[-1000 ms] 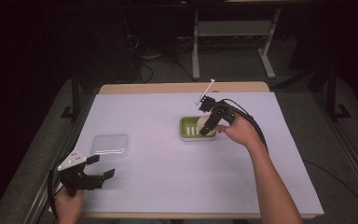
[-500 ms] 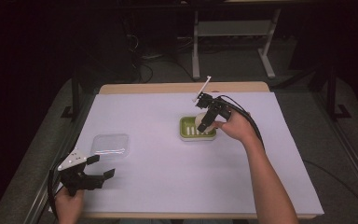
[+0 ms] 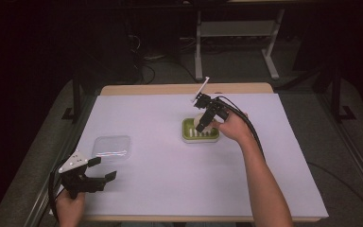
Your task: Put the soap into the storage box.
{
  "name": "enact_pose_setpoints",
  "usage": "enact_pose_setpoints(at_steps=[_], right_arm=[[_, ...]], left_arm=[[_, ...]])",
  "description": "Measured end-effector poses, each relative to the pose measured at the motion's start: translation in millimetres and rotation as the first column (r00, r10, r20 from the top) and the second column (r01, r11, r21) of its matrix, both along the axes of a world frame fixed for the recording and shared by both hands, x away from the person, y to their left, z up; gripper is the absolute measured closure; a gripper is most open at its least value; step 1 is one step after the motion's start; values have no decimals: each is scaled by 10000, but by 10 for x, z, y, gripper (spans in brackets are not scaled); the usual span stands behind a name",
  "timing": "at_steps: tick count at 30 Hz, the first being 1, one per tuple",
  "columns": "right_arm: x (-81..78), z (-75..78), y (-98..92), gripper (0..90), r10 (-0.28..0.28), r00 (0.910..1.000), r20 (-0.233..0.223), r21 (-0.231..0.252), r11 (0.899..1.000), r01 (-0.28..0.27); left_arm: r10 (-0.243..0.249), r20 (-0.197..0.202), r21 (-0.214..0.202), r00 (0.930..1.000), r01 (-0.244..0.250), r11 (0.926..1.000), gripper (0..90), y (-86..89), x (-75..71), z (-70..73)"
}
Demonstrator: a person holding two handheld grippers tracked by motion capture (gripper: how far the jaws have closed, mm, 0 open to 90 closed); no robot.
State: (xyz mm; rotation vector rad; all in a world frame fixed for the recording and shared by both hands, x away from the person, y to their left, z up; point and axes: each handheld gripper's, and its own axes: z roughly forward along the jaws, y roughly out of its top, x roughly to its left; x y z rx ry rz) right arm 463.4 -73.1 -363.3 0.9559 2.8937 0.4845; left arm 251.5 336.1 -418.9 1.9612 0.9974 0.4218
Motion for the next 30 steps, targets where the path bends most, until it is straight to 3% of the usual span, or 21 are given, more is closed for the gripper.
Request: enact_pose_setpoints(at_steps=[30], right_arm=[[95,-203,140,239,-227,9997,-119,-264,9994,224]], left_arm=[[51,-14,-77,10000,-51,10000,129,-2,-2,-7]])
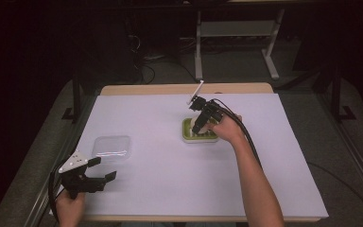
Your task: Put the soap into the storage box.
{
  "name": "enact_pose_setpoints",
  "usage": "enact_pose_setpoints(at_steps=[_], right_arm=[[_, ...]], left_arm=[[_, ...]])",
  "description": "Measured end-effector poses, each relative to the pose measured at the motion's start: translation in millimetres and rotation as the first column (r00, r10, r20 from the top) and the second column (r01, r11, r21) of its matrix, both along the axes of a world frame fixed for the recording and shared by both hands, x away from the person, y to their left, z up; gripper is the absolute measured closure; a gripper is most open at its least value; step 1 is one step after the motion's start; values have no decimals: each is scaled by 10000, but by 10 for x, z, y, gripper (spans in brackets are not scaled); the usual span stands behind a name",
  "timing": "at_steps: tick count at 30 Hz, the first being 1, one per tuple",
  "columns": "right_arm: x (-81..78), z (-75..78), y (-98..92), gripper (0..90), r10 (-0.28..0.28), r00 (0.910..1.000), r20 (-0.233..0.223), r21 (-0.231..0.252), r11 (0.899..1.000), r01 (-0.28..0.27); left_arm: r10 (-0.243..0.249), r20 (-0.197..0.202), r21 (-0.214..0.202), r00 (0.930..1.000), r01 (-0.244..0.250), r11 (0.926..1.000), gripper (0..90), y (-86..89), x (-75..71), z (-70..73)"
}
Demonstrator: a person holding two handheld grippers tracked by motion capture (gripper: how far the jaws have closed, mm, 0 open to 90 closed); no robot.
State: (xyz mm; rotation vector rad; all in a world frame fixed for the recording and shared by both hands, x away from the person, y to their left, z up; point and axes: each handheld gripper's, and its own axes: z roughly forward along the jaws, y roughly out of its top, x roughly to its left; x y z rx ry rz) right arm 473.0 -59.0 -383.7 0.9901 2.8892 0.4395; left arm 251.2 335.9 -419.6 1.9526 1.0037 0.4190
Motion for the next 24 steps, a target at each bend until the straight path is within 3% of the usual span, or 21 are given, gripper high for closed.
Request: enact_pose_setpoints(at_steps=[24], right_arm=[[40,-107,34,238,-337,9989,-330,-206,9992,331]], left_arm=[[-66,-67,58,10000,66,10000,129,-6,2,-4]])
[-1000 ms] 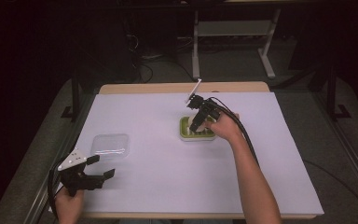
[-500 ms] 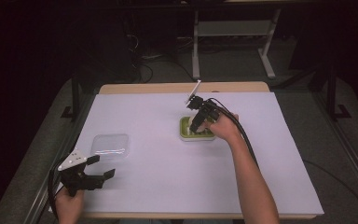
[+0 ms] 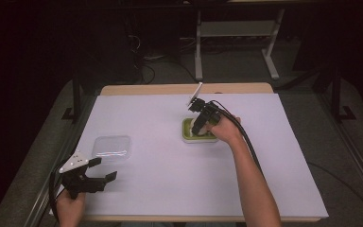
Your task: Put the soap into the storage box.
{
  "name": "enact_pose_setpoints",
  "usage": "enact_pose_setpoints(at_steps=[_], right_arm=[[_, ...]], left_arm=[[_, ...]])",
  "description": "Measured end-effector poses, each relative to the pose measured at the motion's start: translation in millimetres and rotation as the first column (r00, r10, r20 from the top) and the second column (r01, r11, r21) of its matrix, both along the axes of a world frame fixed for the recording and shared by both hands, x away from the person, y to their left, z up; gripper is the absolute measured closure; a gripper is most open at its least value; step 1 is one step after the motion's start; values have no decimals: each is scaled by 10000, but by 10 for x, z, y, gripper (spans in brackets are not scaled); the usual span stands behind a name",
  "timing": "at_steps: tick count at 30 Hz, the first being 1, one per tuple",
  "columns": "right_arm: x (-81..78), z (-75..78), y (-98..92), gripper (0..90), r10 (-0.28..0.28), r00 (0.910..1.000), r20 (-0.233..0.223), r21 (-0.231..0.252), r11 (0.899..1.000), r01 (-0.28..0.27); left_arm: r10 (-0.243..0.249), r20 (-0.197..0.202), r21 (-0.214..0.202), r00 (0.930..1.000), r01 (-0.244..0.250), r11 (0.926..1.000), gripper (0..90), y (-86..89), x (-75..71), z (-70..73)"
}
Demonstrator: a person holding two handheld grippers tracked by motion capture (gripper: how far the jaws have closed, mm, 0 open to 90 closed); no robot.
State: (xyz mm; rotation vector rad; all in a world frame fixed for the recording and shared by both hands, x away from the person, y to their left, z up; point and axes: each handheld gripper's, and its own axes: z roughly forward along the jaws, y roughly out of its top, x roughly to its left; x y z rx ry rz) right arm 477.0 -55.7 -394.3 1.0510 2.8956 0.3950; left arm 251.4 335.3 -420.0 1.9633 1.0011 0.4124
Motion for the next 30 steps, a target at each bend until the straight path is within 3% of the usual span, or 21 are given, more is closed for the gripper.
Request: enact_pose_setpoints(at_steps=[30], right_arm=[[10,-30,22,238,-94,9998,-191,-47,9999,93]], left_arm=[[12,65,-21,10000,-12,10000,129,1,-4,-1]])
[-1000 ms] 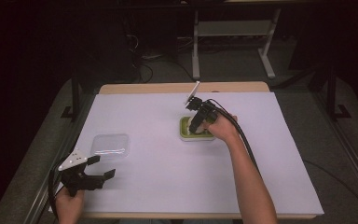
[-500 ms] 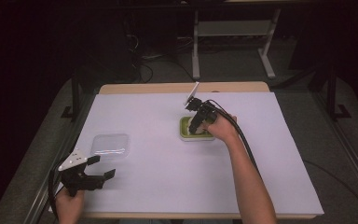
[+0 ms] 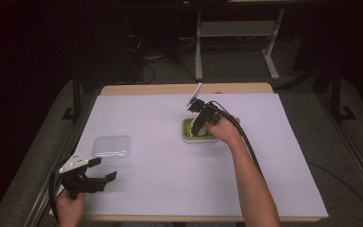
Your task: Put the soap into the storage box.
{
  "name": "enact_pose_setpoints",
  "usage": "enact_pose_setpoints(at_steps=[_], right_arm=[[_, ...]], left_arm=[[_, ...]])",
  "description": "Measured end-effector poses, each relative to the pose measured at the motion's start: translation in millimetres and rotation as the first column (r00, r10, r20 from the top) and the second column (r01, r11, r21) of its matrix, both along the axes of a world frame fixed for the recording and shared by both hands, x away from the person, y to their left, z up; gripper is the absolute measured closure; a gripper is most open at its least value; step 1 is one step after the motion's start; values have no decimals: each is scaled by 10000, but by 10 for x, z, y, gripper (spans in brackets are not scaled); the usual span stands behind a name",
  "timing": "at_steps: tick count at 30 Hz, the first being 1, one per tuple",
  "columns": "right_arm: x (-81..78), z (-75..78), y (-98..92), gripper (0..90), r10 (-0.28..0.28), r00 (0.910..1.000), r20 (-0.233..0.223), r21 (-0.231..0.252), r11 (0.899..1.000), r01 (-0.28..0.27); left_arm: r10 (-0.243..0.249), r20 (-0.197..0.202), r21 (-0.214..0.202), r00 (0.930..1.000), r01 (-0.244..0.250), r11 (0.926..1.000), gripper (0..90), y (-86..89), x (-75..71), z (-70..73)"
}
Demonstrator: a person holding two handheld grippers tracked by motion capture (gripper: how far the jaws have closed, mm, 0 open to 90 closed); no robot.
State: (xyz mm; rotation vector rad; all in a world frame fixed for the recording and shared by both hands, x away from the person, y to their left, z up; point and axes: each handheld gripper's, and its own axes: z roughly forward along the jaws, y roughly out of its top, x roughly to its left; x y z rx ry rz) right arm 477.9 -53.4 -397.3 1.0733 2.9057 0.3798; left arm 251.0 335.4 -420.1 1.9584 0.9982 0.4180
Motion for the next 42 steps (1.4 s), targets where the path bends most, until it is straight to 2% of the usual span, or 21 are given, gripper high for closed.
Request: enact_pose_setpoints(at_steps=[14,42], right_arm=[[-4,8,-9,238,-147,9999,-26,45,9999,147],[-1,-4,-18,238,-131,9999,-15,-260,9996,130]], left_arm=[[31,8,-20,10000,-31,10000,129,-4,-3,4],[46,-6,-51,10000,-46,10000,129,-7,-1,4]])
